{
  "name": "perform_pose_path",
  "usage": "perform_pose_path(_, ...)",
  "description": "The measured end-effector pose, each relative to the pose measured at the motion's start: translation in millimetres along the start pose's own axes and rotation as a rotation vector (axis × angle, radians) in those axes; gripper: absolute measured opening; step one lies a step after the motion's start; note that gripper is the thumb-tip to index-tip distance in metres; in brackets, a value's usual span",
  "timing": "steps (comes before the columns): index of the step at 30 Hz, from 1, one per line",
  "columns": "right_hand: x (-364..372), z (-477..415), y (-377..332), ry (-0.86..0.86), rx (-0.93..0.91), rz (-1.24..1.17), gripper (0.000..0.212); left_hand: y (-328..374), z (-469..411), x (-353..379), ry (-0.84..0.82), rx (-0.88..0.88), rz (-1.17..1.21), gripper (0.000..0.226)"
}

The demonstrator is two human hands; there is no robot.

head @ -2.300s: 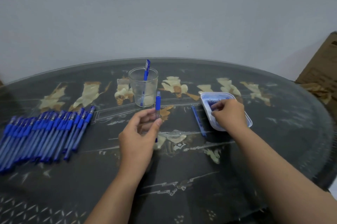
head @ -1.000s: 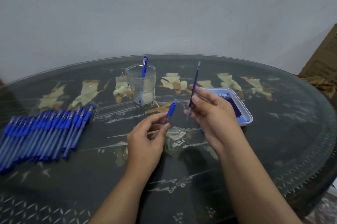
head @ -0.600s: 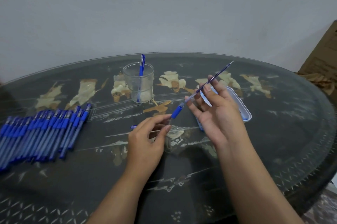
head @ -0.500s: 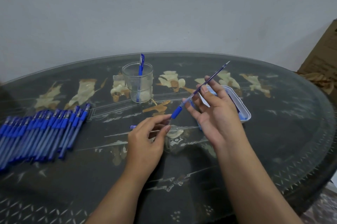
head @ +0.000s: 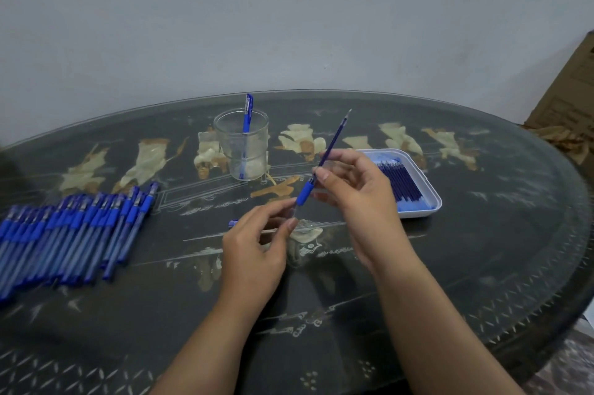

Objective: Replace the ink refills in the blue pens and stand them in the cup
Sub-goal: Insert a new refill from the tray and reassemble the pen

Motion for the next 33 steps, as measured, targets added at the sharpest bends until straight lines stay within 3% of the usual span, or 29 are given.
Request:
perform_pose_path(7,2,5,3,-0.065,0.048,0.132,0.009,1,0,-1,0.017,-0.050,0.028,0.039)
perform_pose_path(15,1,4,7,-0.044,0.085,0.051,0.014,5,-3,-11,0.130,-0.152,0.140,0.036)
perform_pose_path(20,5,6,34,-0.087,0.072,0.414,0.006,5,-13,-44,0.362,-0.230,0.200,0.029)
perform_pose_path(25,31,12,58,-0.275,-0.186,0.825,0.015,-19,-20,-75,0.488,-0.308,0.157,0.029)
perform_pose_path(30,57,14,78,-0.354,-0.352,1.030,0.024,-31,-15,-85,0.476,-0.340,0.115,0.031)
perform_pose_path(33,61,14,83,-0.342,-0.403,1.088,0.017,-31,-12,-85,0.405,-0.322,0.060,0.035)
Point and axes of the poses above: each hand's wrist, its own z-axis away from the middle knuckle, its own x-axis out of the palm, y = z × x, the point moved 1 cm from there along -z, towards the middle knuckle, and after that the axes turned 5 degrees about -z, right-handed, at the moved point
